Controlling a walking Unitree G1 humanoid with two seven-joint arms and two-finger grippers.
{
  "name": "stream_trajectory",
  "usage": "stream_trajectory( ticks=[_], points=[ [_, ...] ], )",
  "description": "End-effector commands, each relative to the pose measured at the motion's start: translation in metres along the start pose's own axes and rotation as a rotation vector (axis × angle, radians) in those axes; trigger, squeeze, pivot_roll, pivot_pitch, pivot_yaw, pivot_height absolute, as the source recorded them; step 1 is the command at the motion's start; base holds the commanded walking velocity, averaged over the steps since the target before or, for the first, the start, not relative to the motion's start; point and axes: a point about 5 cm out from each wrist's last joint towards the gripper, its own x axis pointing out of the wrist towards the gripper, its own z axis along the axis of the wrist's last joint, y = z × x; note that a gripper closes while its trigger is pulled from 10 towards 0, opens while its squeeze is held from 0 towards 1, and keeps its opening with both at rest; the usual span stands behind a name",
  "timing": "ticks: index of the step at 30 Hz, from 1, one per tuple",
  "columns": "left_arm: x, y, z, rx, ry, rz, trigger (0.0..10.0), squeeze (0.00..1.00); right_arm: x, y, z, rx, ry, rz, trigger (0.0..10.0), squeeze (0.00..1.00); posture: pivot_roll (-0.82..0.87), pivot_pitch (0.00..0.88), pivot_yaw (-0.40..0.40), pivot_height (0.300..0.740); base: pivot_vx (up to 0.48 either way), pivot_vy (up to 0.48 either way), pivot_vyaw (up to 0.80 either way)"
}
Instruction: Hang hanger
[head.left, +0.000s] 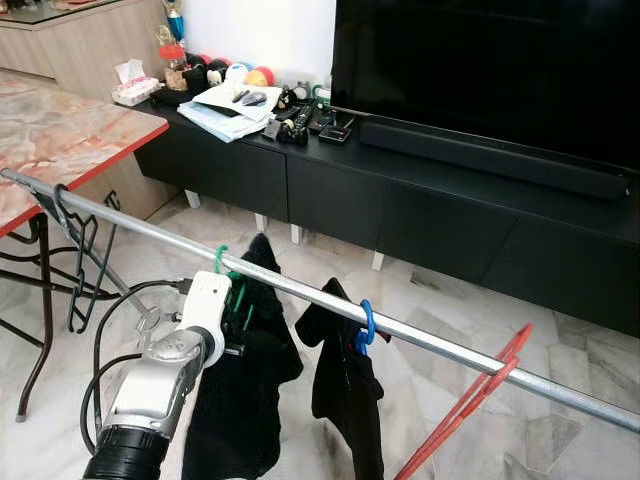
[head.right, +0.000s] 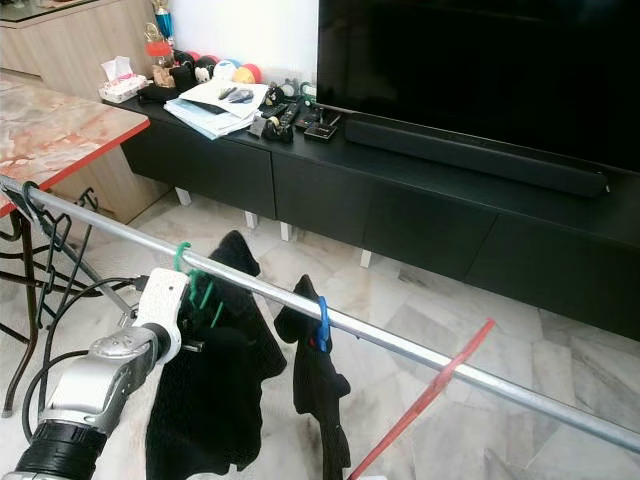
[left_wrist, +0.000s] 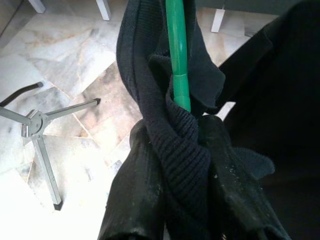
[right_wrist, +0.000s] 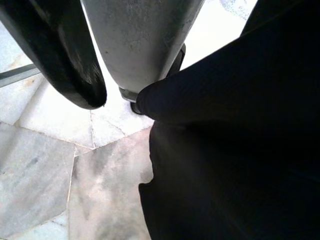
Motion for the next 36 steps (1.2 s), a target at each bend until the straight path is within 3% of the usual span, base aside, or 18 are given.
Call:
stream_trajectory(
  ticks=[1, 6, 12, 20, 36],
  points=[
    [-0.001, -0.003, -0.007, 0.006, 0.039, -0.017, 0.0, 0.00, -0.001, 0.005, -0.004, -0.005, 0.020, 0.013, 10.0, 0.00, 0.00, 0.091, -0.007, 0.740, 0.000, 0.000, 0.00],
    [-0.001, -0.002, -0.009, 0.026, 0.045, -0.012, 0.0, 0.00, -0.001, 0.005, -0.004, -0.008, 0.021, 0.013, 10.0, 0.00, 0.00, 0.092, -0.008, 0.740, 0.000, 0.000, 0.00],
    [-0.002, 0.001, -0.002, 0.024, -0.016, 0.010, 0.0, 0.00, -0.001, 0.004, -0.004, -0.009, 0.021, 0.013, 10.0, 0.00, 0.00, 0.091, -0.008, 0.740, 0.000, 0.000, 0.00],
    [-0.016, 0.014, 0.020, -0.010, -0.220, 0.072, 0.0, 0.00, -0.001, 0.003, -0.005, -0.011, 0.021, 0.010, 10.0, 0.00, 0.00, 0.095, -0.008, 0.740, 0.000, 0.000, 0.00],
    [-0.048, 0.010, 0.000, 0.043, -0.300, 0.070, 0.0, 0.00, -0.001, 0.003, -0.004, -0.011, 0.018, 0.005, 10.0, 0.00, 0.00, 0.095, -0.004, 0.740, 0.000, 0.000, 0.00]
  ],
)
